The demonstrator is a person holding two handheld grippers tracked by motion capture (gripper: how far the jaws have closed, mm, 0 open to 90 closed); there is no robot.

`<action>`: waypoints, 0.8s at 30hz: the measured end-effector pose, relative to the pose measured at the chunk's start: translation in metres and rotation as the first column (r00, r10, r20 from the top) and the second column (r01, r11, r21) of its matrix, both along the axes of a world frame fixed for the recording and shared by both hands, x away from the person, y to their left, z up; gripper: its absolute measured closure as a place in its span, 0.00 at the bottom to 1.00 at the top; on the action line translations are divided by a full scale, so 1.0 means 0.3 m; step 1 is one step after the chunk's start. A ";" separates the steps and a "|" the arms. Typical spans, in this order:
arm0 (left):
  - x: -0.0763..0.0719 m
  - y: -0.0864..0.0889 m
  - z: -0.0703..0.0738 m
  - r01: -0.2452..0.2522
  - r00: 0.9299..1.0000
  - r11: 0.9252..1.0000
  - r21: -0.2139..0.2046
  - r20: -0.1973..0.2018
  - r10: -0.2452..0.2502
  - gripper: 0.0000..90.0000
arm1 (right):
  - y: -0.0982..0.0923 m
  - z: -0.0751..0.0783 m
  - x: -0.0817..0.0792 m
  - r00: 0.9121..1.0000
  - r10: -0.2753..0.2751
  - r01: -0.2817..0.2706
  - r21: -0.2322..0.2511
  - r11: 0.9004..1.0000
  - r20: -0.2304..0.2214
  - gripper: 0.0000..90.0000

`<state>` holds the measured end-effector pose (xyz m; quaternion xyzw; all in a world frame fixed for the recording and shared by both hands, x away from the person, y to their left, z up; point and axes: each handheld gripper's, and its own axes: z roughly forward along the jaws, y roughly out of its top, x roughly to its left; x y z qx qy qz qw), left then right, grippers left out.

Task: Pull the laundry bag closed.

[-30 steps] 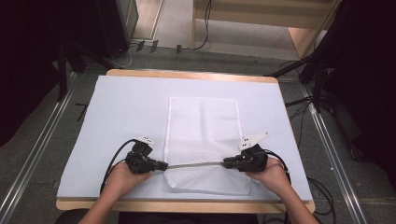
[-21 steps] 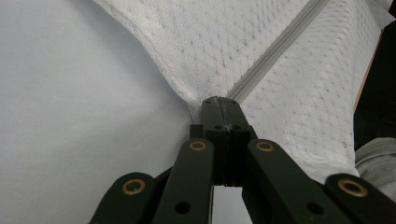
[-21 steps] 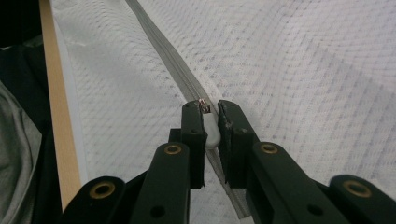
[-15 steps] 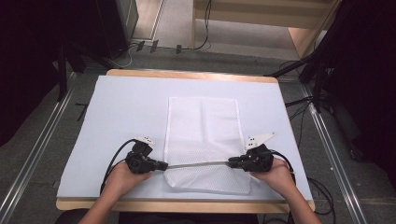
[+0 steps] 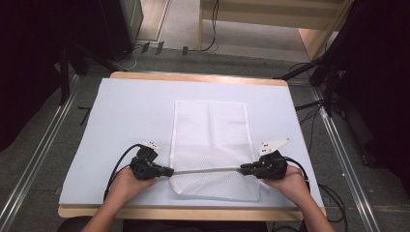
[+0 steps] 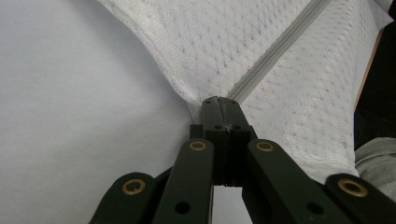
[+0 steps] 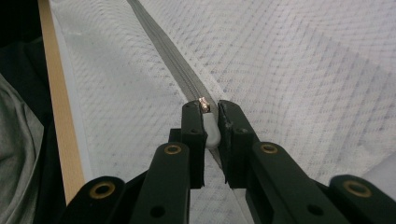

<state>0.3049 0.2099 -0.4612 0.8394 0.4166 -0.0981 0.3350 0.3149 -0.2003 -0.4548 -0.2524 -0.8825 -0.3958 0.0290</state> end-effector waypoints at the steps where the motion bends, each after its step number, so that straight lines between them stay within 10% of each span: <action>1: 0.000 0.000 0.000 -0.001 1.000 1.000 0.000 0.000 0.001 1.00 | -0.001 0.000 -0.001 1.000 -0.001 0.001 0.000 1.000 -0.002 0.92; 24: -0.001 0.000 -0.001 -0.005 1.000 1.000 -0.003 0.000 0.005 1.00 | -0.011 0.007 0.002 1.000 -0.007 0.007 0.008 1.000 -0.006 0.92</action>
